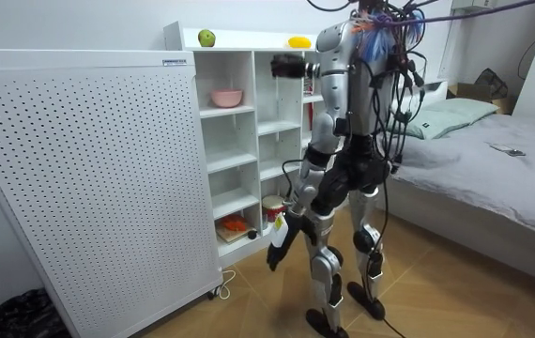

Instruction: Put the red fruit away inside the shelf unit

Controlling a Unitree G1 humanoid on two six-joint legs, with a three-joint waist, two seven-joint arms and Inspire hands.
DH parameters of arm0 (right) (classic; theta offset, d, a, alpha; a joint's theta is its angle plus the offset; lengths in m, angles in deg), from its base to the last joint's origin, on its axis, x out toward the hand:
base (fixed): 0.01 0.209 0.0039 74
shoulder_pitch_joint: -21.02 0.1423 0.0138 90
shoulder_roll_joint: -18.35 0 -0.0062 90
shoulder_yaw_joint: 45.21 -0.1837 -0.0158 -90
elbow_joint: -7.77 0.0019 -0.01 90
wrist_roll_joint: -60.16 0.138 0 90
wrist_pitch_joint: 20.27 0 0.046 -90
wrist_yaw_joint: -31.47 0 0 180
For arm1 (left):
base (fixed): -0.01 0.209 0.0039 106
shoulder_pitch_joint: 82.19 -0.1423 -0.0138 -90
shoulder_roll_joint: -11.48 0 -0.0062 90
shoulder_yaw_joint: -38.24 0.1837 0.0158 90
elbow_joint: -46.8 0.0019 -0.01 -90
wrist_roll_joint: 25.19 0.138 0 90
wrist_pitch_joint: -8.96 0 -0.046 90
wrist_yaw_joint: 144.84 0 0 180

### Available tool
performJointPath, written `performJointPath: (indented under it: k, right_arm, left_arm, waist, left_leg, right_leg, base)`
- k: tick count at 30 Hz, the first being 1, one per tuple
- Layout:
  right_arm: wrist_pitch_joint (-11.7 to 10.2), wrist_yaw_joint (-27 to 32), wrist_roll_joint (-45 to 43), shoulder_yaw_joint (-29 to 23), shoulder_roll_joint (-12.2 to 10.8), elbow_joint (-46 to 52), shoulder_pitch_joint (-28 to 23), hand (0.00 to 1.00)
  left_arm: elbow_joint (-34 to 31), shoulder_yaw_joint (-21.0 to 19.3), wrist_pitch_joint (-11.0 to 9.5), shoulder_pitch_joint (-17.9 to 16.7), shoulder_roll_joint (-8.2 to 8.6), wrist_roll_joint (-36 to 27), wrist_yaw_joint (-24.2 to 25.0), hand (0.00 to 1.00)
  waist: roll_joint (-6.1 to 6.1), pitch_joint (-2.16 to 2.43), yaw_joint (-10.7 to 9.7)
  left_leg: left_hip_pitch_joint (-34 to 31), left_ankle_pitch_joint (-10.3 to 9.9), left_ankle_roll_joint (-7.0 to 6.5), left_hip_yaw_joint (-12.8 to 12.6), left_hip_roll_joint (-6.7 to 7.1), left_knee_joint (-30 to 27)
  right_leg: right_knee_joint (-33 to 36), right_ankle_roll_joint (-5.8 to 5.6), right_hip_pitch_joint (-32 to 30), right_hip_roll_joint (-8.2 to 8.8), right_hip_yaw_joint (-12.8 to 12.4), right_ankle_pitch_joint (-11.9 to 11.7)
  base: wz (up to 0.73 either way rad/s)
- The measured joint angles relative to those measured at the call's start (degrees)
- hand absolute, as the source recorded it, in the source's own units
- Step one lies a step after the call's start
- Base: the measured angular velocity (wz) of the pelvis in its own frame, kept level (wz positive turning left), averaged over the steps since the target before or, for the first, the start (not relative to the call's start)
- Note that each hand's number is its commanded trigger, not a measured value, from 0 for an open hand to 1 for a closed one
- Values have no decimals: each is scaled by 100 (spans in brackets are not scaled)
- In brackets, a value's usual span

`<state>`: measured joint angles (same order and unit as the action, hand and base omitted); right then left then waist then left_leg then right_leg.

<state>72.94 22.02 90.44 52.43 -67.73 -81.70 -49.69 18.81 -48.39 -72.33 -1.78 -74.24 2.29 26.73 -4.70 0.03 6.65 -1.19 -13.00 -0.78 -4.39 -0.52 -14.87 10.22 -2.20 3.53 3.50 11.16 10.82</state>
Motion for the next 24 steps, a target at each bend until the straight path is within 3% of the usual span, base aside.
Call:
performJointPath:
  k: [1, 4, 8, 11, 14, 17, 24]
  right_arm:
    - [-1, -21, 47, 83, -72, -365, -19, 100]
    - [14, 35, 54, 112, -280, -1393, -78, 100]
    - [36, 135, 328, 97, -502, -2173, -93, 100]
    - [24, 282, 1292, -15, -577, -2713, -10, 100]
    - [-73, 424, 2405, -54, -689, -3619, 315, 100]
    - [-71, 514, 3625, -161, -693, -4160, 426, 100]
    - [-83, 568, 5021, -553, -654, -5255, 853, 100]
  left_arm:
    - [74, 168, 0, 7, 2, -102, -5, 0]
    - [159, 370, -43, 115, 37, -265, -3, 0]
    - [305, 371, -114, 161, 103, -328, 4, 0]
    - [450, 369, -112, 346, 128, -619, 8, 0]
    - [439, 479, -125, 371, 217, -744, 3, 0]
    - [379, 601, -68, 416, 246, -1002, 12, 0]
    - [254, 728, 16, 491, 238, -1240, 14, 0]
  waist:
    - [55, -37, -21]
    - [221, -90, 3]
    - [420, -107, -14]
    - [450, -122, 17]
    - [518, -175, 44]
    - [535, -187, 116]
    - [573, -222, 345]
  left_leg:
    - [-130, 0, 0, 4, -2, -87]
    - [-510, 7, -19, 16, 0, -303]
    - [-1056, 70, -98, -40, 12, -510]
    - [-1459, 60, -116, -23, 47, -802]
    - [-1809, 29, -150, -13, 43, -1008]
    - [-2403, 16, -151, -12, 41, -1300]
    - [-3397, 84, -130, -31, 117, -1774]
  right_leg:
    - [73, 0, -119, 14, 16, 0]
    - [304, -1, -492, 48, 23, 1]
    - [867, 34, -1220, 169, 48, 98]
    - [1388, 47, -1698, 290, 60, 245]
    - [1672, 97, -2056, 316, 31, 303]
    - [1998, 135, -2666, 350, 12, 397]
    - [2753, 268, -3791, 532, 16, 567]
  base:
    - [6]
    - [3]
    - [-4]
    - [10]
    - [1]
    - [7]
    - [5]
